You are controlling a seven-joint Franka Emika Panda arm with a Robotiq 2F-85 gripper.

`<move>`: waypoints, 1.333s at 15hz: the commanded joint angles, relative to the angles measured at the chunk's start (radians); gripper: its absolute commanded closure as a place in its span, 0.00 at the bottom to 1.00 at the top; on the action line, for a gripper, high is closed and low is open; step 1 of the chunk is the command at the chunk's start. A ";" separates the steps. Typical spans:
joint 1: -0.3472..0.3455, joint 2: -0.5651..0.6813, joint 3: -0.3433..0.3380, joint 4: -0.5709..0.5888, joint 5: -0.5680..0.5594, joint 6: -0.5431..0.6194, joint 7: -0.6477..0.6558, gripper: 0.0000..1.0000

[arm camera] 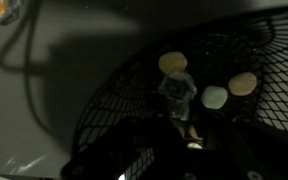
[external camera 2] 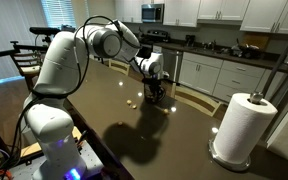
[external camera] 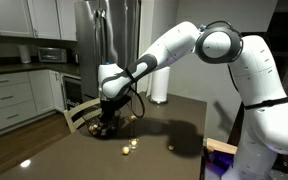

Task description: Pick an object from the basket and put it on the table

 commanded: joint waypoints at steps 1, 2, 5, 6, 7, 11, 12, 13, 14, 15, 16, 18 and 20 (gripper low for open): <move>0.010 -0.028 -0.007 -0.046 -0.013 0.030 -0.017 0.95; 0.014 -0.038 -0.008 -0.055 -0.019 0.027 -0.016 0.97; 0.024 -0.066 -0.007 -0.071 -0.031 -0.001 -0.017 0.95; 0.028 -0.083 -0.007 -0.082 -0.037 -0.010 -0.016 0.96; 0.032 -0.096 -0.007 -0.090 -0.041 -0.015 -0.013 0.96; 0.053 -0.183 -0.005 -0.135 -0.066 -0.058 -0.002 0.95; 0.059 -0.210 -0.007 -0.149 -0.080 -0.064 0.005 0.95; 0.063 -0.230 -0.006 -0.153 -0.089 -0.075 0.008 0.96; 0.065 -0.257 -0.005 -0.163 -0.101 -0.080 0.010 0.96; 0.065 -0.276 -0.003 -0.169 -0.106 -0.083 0.010 0.96; 0.065 -0.303 0.000 -0.181 -0.109 -0.082 0.007 0.95; 0.065 -0.352 0.002 -0.201 -0.119 -0.071 0.015 0.95; 0.058 -0.391 -0.005 -0.215 -0.129 -0.052 0.051 0.96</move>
